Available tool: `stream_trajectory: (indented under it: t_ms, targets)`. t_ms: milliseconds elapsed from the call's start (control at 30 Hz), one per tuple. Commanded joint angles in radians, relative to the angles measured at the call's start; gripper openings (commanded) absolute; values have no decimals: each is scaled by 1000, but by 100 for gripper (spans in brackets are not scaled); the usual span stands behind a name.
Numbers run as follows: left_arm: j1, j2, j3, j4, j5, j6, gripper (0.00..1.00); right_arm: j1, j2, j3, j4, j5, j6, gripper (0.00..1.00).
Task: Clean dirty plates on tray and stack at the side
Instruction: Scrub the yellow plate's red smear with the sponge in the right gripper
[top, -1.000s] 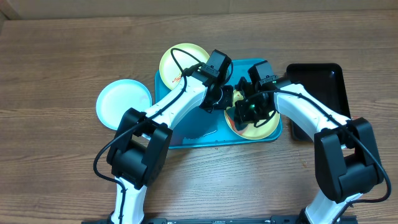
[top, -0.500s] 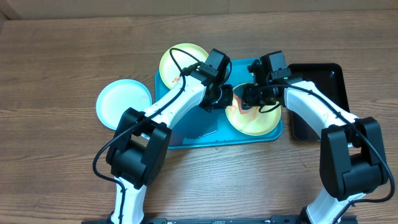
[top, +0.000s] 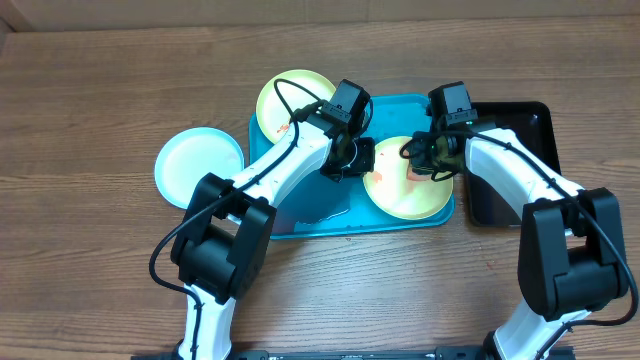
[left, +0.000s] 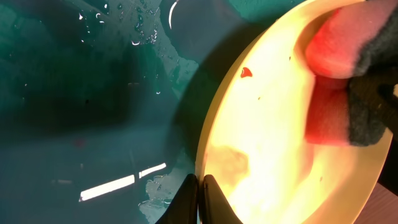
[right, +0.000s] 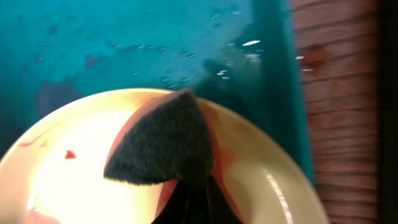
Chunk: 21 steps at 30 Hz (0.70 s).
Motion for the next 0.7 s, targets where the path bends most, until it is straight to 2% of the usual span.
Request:
stream_trajectory:
  t_ms: [0,167,433,667]
  targets:
    - [-15,6,6,0,26,-1,4,-9,-11,50,0,17,35,4]
    - [-19,6,6,0,26,16,4,32,-11,62,43,-185,-76,4]
    - [-21,6,6,1,26,21,4,181,0,61,-19,-160,-200,4]
    - [-18,6,6,5,24,21,4,180,-1,61,-155,-252,-201,4]
